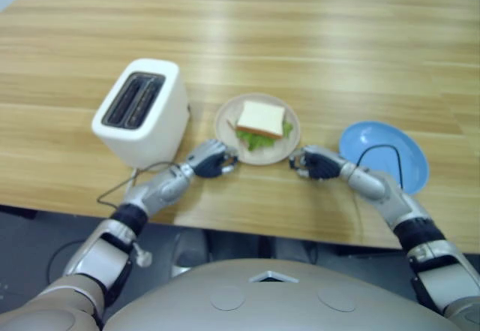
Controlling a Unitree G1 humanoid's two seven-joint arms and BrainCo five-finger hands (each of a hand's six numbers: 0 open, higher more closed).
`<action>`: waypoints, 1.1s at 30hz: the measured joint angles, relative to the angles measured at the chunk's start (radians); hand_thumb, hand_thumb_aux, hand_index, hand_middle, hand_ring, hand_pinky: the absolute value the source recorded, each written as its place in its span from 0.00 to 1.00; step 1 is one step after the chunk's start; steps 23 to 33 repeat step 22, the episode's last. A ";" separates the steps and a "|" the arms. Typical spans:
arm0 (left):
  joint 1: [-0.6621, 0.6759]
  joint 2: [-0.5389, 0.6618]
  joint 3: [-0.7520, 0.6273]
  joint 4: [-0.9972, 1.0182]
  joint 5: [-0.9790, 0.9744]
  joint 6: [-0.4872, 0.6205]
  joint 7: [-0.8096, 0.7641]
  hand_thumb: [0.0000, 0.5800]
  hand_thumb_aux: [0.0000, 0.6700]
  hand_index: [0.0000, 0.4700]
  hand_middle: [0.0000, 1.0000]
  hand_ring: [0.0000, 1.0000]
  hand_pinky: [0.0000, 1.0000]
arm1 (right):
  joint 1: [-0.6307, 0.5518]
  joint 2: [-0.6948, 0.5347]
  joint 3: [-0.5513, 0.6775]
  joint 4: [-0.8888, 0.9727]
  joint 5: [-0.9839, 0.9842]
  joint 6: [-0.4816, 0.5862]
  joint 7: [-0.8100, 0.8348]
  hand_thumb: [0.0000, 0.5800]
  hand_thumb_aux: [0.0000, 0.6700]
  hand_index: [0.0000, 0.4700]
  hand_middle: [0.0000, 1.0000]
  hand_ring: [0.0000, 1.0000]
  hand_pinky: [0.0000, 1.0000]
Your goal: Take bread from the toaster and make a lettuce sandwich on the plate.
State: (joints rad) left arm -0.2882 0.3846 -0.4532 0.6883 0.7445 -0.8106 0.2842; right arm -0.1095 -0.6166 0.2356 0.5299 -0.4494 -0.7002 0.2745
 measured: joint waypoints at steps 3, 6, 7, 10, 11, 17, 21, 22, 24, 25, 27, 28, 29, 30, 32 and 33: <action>0.033 0.045 0.029 -0.075 -0.020 -0.028 0.011 0.00 0.00 0.00 0.00 0.00 0.00 | 0.067 -0.026 -0.021 -0.078 0.095 -0.045 0.021 0.00 0.00 0.00 0.00 0.00 0.00; 0.103 0.093 0.102 -0.219 -0.120 -0.056 -0.009 0.00 0.00 0.00 0.00 0.00 0.00 | 0.135 -0.060 -0.091 -0.215 0.270 -0.070 0.056 0.00 0.00 0.00 0.00 0.00 0.00; 0.127 0.105 0.127 -0.279 -0.166 -0.065 -0.021 0.00 0.00 0.00 0.00 0.00 0.00 | 0.151 -0.069 -0.119 -0.265 0.330 -0.078 0.066 0.00 0.00 0.00 0.00 0.00 0.00; 0.201 0.124 0.200 -0.498 -0.334 -0.059 -0.084 0.00 0.00 0.00 0.00 0.00 0.00 | 0.202 -0.088 -0.196 -0.438 0.540 -0.091 0.095 0.00 0.00 0.00 0.00 0.00 0.00; 0.222 0.129 0.223 -0.573 -0.390 -0.054 -0.100 0.00 0.00 0.00 0.00 0.00 0.00 | 0.218 -0.090 -0.221 -0.499 0.605 -0.097 0.100 0.00 0.00 0.00 0.00 0.00 0.00; 0.241 0.117 0.406 -0.894 -0.648 0.031 -0.152 0.00 0.00 0.00 0.00 0.00 0.00 | 0.203 -0.016 -0.340 -0.747 0.949 -0.095 0.107 0.00 0.00 0.00 0.00 0.00 0.00; 0.239 0.053 0.441 -0.935 -0.685 0.060 -0.176 0.00 0.00 0.00 0.00 0.00 0.00 | 0.189 0.057 -0.354 -0.770 0.979 -0.081 0.133 0.00 0.00 0.00 0.00 0.00 0.00; 0.238 0.040 0.443 -0.935 -0.687 0.064 -0.182 0.00 0.00 0.00 0.00 0.00 0.00 | 0.185 0.067 -0.354 -0.771 0.978 -0.075 0.140 0.00 0.00 0.00 0.00 0.00 0.00; 0.238 0.040 0.443 -0.935 -0.687 0.064 -0.182 0.00 0.00 0.00 0.00 0.00 0.00 | 0.185 0.067 -0.354 -0.771 0.978 -0.075 0.140 0.00 0.00 0.00 0.00 0.00 0.00; 0.238 0.040 0.443 -0.935 -0.687 0.064 -0.182 0.00 0.00 0.00 0.00 0.00 0.00 | 0.185 0.067 -0.354 -0.771 0.978 -0.075 0.140 0.00 0.00 0.00 0.00 0.00 0.00; 0.238 0.040 0.443 -0.935 -0.687 0.064 -0.182 0.00 0.00 0.00 0.00 0.00 0.00 | 0.185 0.067 -0.354 -0.771 0.978 -0.075 0.140 0.00 0.00 0.00 0.00 0.00 0.00; 0.238 0.040 0.443 -0.935 -0.687 0.064 -0.182 0.00 0.00 0.00 0.00 0.00 0.00 | 0.185 0.067 -0.354 -0.771 0.978 -0.075 0.140 0.00 0.00 0.00 0.00 0.00 0.00; 0.238 0.040 0.443 -0.935 -0.687 0.064 -0.182 0.00 0.00 0.00 0.00 0.00 0.00 | 0.185 0.067 -0.354 -0.771 0.978 -0.075 0.140 0.00 0.00 0.00 0.00 0.00 0.00; 0.238 0.040 0.443 -0.935 -0.687 0.064 -0.182 0.00 0.00 0.00 0.00 0.00 0.00 | 0.185 0.067 -0.354 -0.771 0.978 -0.075 0.140 0.00 0.00 0.00 0.00 0.00 0.00; 0.238 0.040 0.443 -0.935 -0.687 0.064 -0.182 0.00 0.00 0.00 0.00 0.00 0.00 | 0.185 0.067 -0.354 -0.771 0.978 -0.075 0.140 0.00 0.00 0.00 0.00 0.00 0.00; 0.238 0.040 0.443 -0.935 -0.687 0.064 -0.182 0.00 0.00 0.00 0.00 0.00 0.00 | 0.185 0.067 -0.354 -0.771 0.978 -0.075 0.140 0.00 0.00 0.00 0.00 0.00 0.00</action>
